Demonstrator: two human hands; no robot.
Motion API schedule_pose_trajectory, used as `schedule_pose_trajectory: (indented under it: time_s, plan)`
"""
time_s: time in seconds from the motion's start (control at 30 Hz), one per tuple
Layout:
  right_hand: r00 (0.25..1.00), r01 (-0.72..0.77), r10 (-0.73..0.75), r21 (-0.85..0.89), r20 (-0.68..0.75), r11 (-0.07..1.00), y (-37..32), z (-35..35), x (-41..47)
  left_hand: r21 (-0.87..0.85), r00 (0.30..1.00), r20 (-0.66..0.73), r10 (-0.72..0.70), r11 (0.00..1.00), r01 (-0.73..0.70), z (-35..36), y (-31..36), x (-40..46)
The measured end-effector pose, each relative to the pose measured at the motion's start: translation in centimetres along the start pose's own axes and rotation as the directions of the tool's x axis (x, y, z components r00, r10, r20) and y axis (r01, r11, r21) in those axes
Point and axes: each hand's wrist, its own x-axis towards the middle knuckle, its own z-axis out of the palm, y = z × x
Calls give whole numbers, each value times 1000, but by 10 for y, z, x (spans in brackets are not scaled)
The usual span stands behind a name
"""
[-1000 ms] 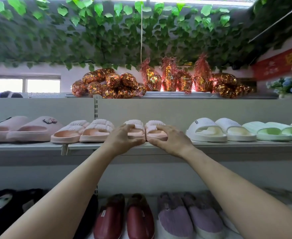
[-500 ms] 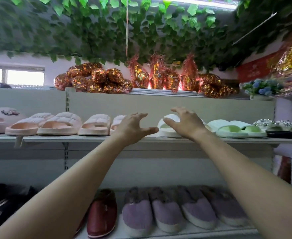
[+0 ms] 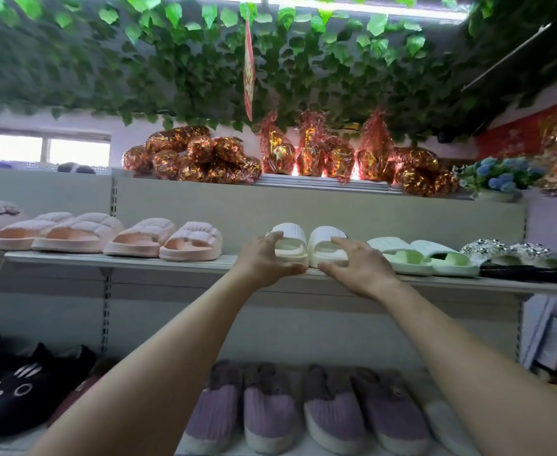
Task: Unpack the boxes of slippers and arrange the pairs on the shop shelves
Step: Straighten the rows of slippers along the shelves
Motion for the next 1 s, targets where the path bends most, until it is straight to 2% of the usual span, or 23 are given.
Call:
schedule_pose_trajectory:
  time_s: [0.23, 0.37, 0.57, 1.0]
  plan:
    - [997, 81, -81, 14, -21, 997, -21, 2, -5, 121, 995, -101, -18, 992, 30, -16, -10, -18]
    - [995, 104, -104, 58, -9, 993, -37, 7, -6, 111, 990, -138, -28, 993, 44, -33, -27, -23]
    - [998, 65, -68, 159, 14, 985, -47, 16, 0, 72, 995, -94, -10, 997, 17, -42, -42, -17]
    - [998, 66, -68, 94, 19, 993, -52, 27, 10, 15, 997, -71, 23, 1000, -22, -35, -64, 5]
